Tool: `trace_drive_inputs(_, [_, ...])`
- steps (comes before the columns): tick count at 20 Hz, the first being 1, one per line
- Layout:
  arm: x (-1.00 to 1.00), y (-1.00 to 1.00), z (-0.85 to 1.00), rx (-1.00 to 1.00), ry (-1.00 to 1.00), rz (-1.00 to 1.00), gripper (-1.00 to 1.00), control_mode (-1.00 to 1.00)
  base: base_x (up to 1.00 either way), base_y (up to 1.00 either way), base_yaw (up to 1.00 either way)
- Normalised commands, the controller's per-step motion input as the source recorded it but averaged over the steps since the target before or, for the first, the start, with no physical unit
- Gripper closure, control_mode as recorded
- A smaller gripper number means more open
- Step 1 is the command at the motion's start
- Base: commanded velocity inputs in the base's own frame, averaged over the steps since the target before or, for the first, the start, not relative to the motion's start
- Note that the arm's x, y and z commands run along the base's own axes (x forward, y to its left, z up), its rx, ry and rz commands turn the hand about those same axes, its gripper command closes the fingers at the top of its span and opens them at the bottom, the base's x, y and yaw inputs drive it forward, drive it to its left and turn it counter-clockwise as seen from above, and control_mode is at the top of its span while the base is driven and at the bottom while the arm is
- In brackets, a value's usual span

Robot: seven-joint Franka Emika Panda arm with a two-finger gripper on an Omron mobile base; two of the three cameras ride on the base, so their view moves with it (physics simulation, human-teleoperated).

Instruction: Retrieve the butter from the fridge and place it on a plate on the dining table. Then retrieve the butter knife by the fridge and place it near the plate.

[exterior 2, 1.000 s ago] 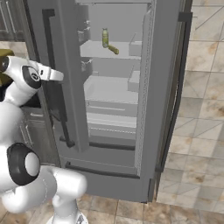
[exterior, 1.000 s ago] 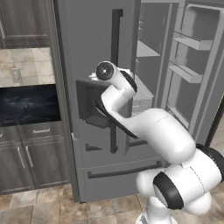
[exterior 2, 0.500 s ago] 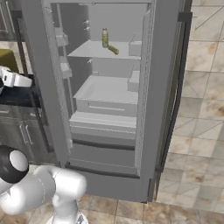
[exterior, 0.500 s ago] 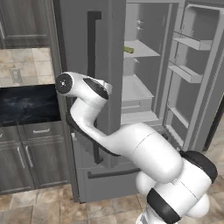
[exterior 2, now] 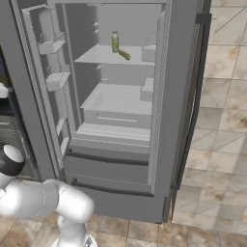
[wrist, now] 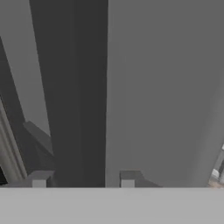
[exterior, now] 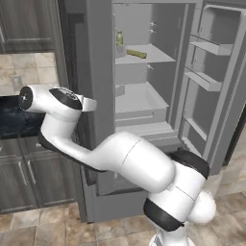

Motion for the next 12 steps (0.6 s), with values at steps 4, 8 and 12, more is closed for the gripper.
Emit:
trace_drive_inputs(4, [-0.26,0.9,-0.01,0.0,-0.03,-0.15,-1.0,-1.0,0.0,0.0,0.0])
trace_drive_inputs(8, [-0.09,0.73,0.0,0.0,-0.01,-0.17,-1.0,-1.0,0.0,0.0,0.0])
trace_drive_inputs(12, [-0.39,0.39,-0.08,-0.02,0.01,-0.16,-1.0,-1.0,0.0,0.0,0.0])
